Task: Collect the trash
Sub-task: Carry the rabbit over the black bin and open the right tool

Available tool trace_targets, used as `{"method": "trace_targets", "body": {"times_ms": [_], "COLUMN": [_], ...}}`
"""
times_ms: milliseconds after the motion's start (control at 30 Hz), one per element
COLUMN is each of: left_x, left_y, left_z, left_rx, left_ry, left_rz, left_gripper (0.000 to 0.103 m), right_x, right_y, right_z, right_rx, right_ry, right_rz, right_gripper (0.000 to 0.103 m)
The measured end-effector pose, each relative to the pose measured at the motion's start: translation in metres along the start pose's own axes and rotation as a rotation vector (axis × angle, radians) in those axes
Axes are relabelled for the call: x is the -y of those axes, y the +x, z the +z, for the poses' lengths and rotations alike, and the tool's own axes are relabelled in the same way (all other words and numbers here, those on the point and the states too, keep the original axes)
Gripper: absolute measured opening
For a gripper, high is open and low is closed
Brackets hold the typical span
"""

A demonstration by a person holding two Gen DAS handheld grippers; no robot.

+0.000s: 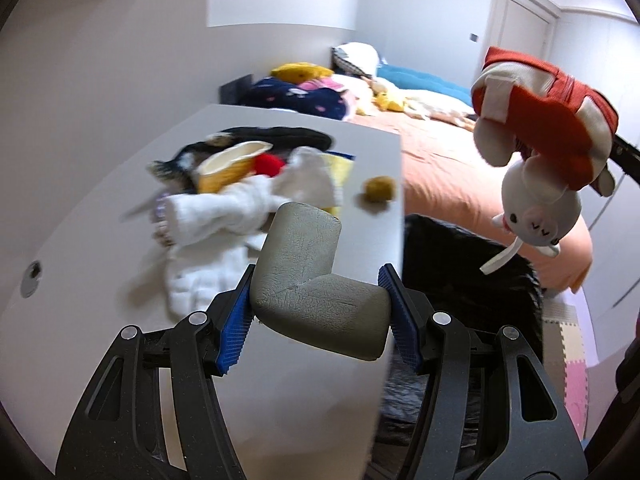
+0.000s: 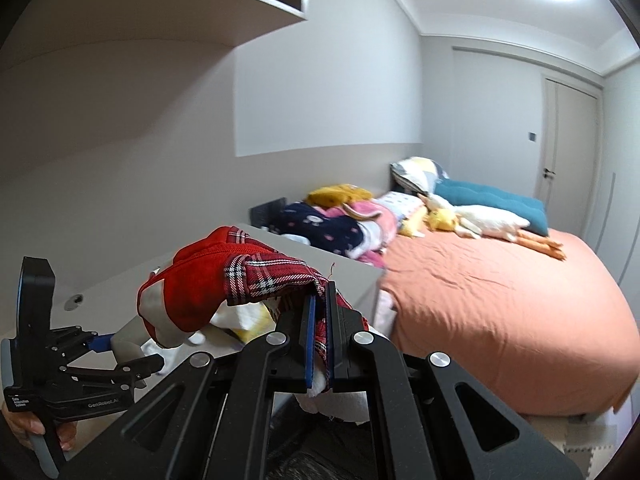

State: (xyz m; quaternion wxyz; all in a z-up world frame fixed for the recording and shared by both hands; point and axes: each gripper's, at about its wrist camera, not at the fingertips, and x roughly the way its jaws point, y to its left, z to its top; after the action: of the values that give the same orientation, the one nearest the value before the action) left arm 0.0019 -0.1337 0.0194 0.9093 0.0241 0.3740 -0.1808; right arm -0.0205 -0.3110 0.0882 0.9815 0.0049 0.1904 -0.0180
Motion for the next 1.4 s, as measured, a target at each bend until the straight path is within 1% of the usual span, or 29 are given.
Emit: {"method": "trace_targets", "body": {"times_ms": [267, 433, 600, 633, 667, 700, 733, 767, 800, 833, 967, 1067, 1400], "left_x": [0.056, 0.084, 0.105, 0.108, 0.110, 0.113, 0.115, 0.116, 0.117, 0.120, 0.124, 0.123, 0.087], "left_y": [0.012, 0.019, 0.029, 0.030, 0.032, 0.035, 0.038, 0.039, 0.038, 0.038, 0.042, 0.041, 0.043], "left_z": [0.005, 0.005, 0.002, 0.002, 0.001, 0.001, 0.000, 0.001, 0.000, -0.001, -0.003, -0.004, -0.006], "left_rx": [-0.018, -0.037, -0.063, -0.068, -0.076, -0.092, -0.101, -0.099, -0.082, -0.081, -0.097, -0.089, -0.095], "left_ry": [0.081, 0.127, 0.167, 0.172, 0.175, 0.177, 0.172, 0.165, 0.160, 0.164, 0.173, 0.180, 0.123], "left_rz": [-0.078, -0.109, -0.125, -0.127, -0.129, -0.136, -0.136, -0.129, -0.129, -0.132, -0.140, -0.121, -0.063], "left_gripper": [0.059, 0.059, 0.059, 0.060, 0.060, 0.069, 0.082, 0.097, 0.097, 0.097, 0.097, 0.097, 0.097], "right_x": [0.044, 0.073, 0.092, 0.095, 0.098, 0.103, 0.104, 0.108, 0.110, 0.111, 0.118, 0.119, 0.096], "right_y": [-0.006, -0.001, 0.010, 0.012, 0.014, 0.015, 0.012, 0.010, 0.005, 0.004, 0.000, 0.002, 0.024], "right_z": [-0.015, -0.024, -0.033, -0.035, -0.037, -0.038, -0.041, -0.041, -0.040, -0.039, -0.038, -0.040, -0.043], "right_rx": [-0.041, -0.102, -0.158, -0.169, -0.184, -0.196, -0.198, -0.184, -0.158, -0.148, -0.136, -0.139, -0.177], "right_ry": [0.048, 0.100, 0.142, 0.152, 0.169, 0.190, 0.206, 0.227, 0.242, 0.248, 0.270, 0.282, 0.244], "right_rz": [-0.092, -0.135, -0.150, -0.150, -0.145, -0.148, -0.156, -0.168, -0.180, -0.189, -0.210, -0.198, -0.155], "right_gripper": [0.005, 0.005, 0.005, 0.007, 0.020, 0.031, 0.062, 0.078, 0.080, 0.080, 0.082, 0.082, 0.082]}}
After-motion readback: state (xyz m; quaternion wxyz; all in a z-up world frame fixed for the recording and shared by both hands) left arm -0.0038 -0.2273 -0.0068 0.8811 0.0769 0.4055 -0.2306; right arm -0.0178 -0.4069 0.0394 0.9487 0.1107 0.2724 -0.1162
